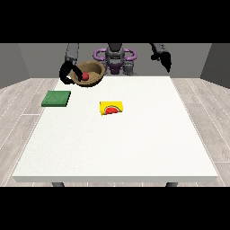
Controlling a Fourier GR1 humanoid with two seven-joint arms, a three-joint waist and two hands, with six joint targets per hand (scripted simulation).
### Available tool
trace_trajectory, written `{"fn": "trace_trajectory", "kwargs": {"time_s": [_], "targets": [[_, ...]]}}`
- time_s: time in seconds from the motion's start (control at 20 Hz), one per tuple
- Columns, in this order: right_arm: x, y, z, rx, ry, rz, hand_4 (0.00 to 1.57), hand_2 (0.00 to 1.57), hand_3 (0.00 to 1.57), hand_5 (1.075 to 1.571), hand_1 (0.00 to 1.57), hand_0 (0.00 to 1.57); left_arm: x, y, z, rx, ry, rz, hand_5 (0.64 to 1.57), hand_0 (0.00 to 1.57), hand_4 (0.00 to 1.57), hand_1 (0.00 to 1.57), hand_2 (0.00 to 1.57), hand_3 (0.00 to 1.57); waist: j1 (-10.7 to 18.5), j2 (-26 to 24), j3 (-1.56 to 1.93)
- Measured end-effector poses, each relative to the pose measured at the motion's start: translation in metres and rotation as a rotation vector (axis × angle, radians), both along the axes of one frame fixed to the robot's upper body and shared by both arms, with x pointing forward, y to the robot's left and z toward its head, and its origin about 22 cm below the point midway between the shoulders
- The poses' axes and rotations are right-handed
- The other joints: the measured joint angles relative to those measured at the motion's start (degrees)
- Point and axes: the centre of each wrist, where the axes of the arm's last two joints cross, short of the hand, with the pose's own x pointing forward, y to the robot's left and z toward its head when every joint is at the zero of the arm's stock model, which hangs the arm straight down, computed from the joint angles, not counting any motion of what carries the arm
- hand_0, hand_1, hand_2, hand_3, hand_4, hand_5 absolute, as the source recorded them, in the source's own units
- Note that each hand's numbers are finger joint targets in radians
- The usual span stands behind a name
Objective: Pick the cup and pour the ball into the bowl, then pick the bowl and place it on the pad
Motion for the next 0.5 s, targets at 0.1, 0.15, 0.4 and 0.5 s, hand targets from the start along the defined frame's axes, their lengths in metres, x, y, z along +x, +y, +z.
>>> {"fn": "trace_trajectory", "kwargs": {"time_s": [0.1, 0.15, 0.4, 0.5], "targets": [[0.004, -0.006, 0.011, 0.009, 0.033, 0.012, 0.79, 1.57, 0.77, 1.570, 1.57, 1.57, -0.008, 0.005, -0.011, 0.006, 0.035, 0.034, 1.410, 0.00, 1.00, 0.00, 0.00, 0.00, -1.9, -2.0, 0.09], [0.003, -0.011, 0.014, 0.017, 0.051, 0.005, 0.79, 1.57, 0.77, 1.570, 1.57, 1.57, -0.010, 0.004, -0.012, 0.009, 0.044, 0.036, 1.410, 0.00, 1.00, 0.00, 0.00, 0.00, -2.2, -2.6, 0.13], [0.011, -0.033, 0.045, 0.031, 0.020, -0.029, 0.79, 1.57, 0.77, 1.570, 1.57, 1.57, -0.011, 0.007, -0.008, -0.004, 0.008, 0.031, 1.430, 0.00, 1.03, 0.00, 0.00, 0.00, -1.7, 0.1, 0.26], [0.014, -0.045, 0.055, 0.038, -0.020, -0.047, 0.78, 1.57, 0.73, 1.571, 1.57, 1.57, -0.007, 0.011, -0.001, -0.007, -0.033, 0.024, 1.448, 0.00, 1.10, 0.00, 0.00, 0.00, -1.5, 2.6, 0.27]]}}
